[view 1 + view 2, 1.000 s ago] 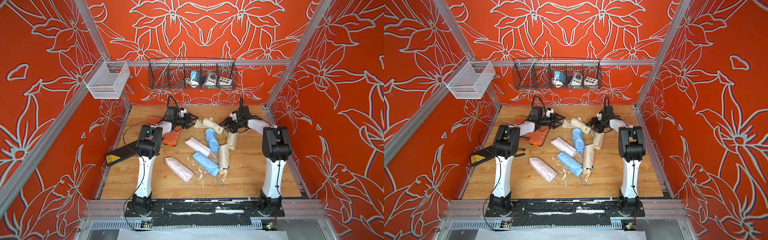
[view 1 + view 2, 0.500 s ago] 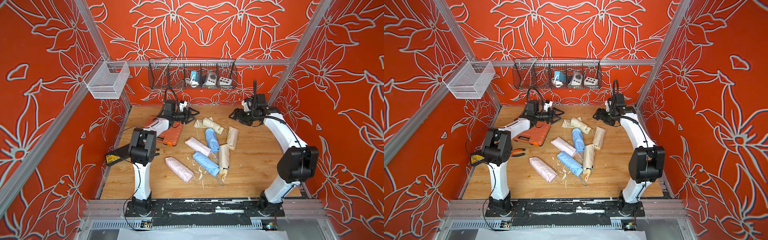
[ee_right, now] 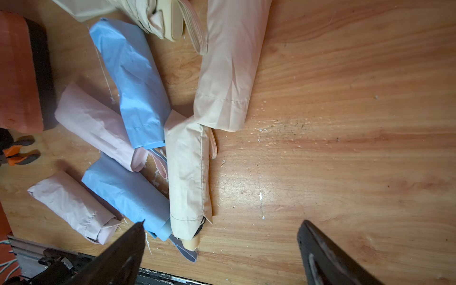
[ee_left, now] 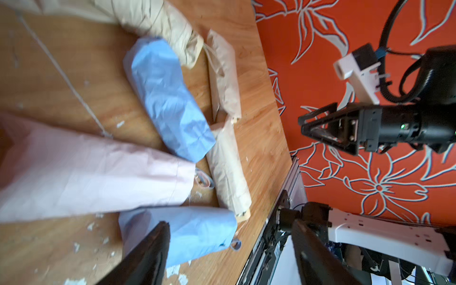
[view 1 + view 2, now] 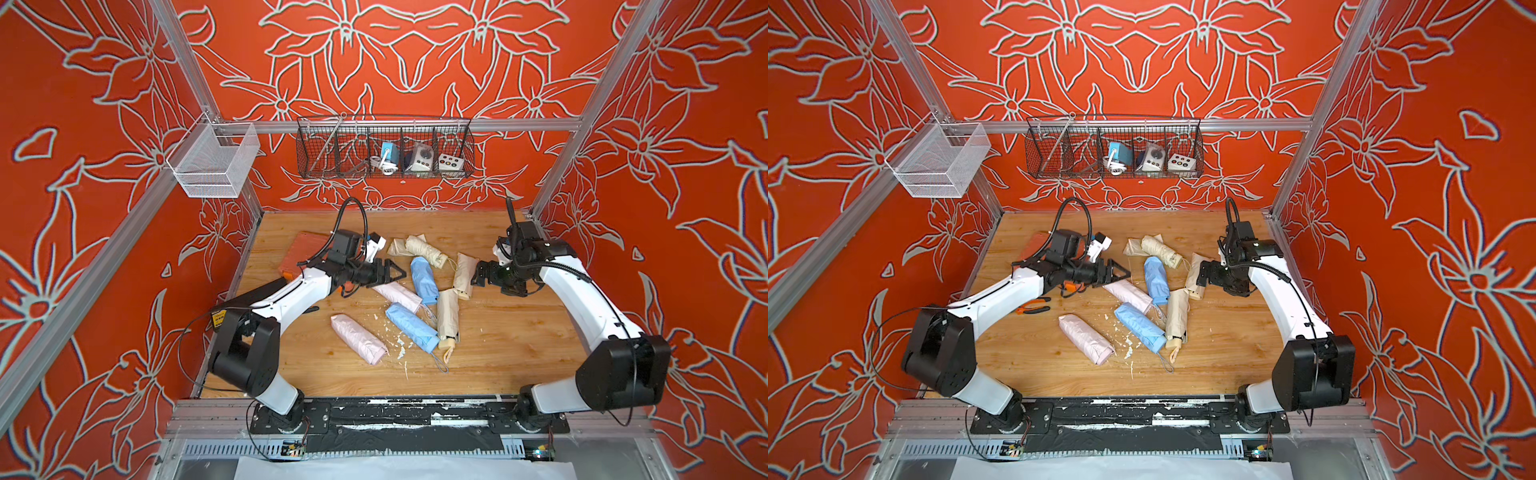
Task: Take umbrellas out of sleeves
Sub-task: Place the umbrella in the umbrella sleeve, then pick up the umbrella from the center of the board.
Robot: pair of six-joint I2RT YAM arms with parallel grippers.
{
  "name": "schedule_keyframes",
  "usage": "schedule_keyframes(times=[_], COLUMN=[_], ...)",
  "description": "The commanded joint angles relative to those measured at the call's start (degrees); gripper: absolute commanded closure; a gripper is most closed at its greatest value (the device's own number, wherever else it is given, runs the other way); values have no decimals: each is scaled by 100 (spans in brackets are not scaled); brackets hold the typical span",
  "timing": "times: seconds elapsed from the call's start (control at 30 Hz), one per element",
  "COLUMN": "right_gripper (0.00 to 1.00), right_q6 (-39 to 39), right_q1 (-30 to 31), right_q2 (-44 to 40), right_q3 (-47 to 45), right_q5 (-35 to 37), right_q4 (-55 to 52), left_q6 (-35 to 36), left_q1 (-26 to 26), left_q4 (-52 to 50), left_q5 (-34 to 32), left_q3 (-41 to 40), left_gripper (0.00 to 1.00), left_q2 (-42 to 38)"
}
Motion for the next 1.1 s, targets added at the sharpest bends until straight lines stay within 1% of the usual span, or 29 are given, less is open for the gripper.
schedule_keyframes(times=[0.0,0.13,0.3,0.4,0.6,0.8,1.07], right_gripper=[2,2,2,2,3,6,9], right_q6=[95,130,131,124,145,201,245], right_q1=[131,244,361,379,412,446,507], right_q2=[190,753,1550,2086,3034,3499,3777], right_q3=[20,265,689,1085,1717,1765,1785], right_q5=[202,328,638,857,1019,1097,1163], right_q4=[181,379,632,638,571,724,914], left_q6=[130,240,140,234,422,491,572], left_q1=[-16,-93,-108,-113,-113,-113,-113], left_q4=[147,108,259,136,-91,-163,-189], left_q5=[-155,-196,-208,-242,-242,-225,-148], left_q3=[-387,-722,-1116,-1120,-1053,-1032,-950], left_gripper=[23,23,22,22,22,22,22], left_q2=[-374,-605,-769,-801,-799,-701,-478])
